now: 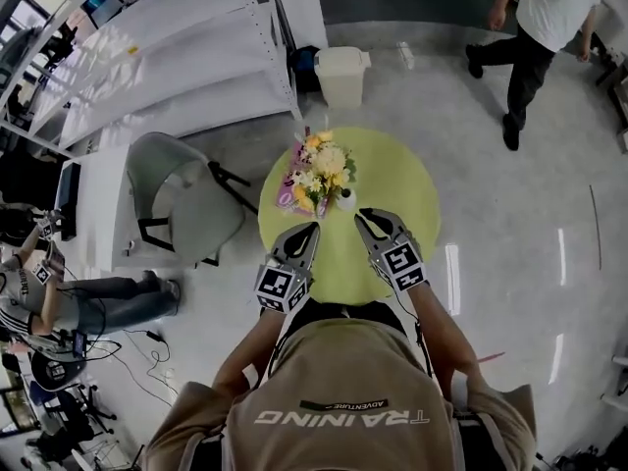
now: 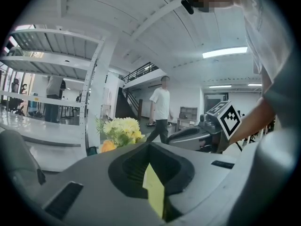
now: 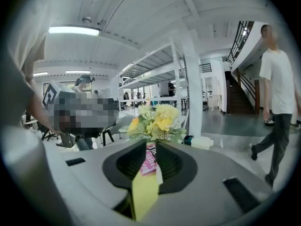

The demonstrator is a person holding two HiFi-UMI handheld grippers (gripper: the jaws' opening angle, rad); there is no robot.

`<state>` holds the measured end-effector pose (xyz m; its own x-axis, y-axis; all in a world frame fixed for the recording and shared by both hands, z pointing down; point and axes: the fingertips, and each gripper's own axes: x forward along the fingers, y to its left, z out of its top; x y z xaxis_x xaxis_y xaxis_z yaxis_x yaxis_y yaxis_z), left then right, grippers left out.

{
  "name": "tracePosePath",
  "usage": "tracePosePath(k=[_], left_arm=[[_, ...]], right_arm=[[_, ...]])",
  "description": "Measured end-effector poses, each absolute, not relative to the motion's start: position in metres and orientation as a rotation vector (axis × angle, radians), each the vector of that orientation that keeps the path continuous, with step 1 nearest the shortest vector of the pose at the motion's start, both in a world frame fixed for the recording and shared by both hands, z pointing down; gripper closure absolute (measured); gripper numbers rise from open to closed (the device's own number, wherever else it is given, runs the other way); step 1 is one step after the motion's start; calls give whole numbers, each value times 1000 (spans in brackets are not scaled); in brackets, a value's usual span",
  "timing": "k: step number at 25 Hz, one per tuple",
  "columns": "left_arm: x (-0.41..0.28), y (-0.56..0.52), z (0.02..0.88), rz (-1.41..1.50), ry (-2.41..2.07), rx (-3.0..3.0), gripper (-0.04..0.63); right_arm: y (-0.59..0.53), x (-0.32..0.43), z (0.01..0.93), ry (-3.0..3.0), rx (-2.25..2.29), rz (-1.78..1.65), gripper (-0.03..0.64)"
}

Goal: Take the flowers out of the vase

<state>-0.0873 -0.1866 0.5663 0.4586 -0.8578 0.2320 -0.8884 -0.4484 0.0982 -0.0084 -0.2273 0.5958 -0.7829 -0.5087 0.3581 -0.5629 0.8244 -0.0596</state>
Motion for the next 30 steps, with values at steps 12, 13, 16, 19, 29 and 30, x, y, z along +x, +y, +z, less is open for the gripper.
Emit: tracePosePath(k=[12,13,16,19,29,30], left_arm=[[-104,-183,589,198,-1441,2478,594],[-107,-183,590,196,-1442,2472,594],[-114,-183,592,191,-1452,2451,594],[-121,-183,594,180,-1457,2438,594],[-130,-189,602,189,-1432,2427,594],[-131,-189,602,189,-1428,2429,594]], right_arm=[[-282,-58,674,-2494,732,244,482],[-286,-61,679,-2477,717,229,482],[-299,-69,691,-2435,689,218,482],[-307,-78,700,-2426,669,233,482],[-313,-95,704,-2421,648,199,528],[-313,-96,702,-2430,648,198,529]])
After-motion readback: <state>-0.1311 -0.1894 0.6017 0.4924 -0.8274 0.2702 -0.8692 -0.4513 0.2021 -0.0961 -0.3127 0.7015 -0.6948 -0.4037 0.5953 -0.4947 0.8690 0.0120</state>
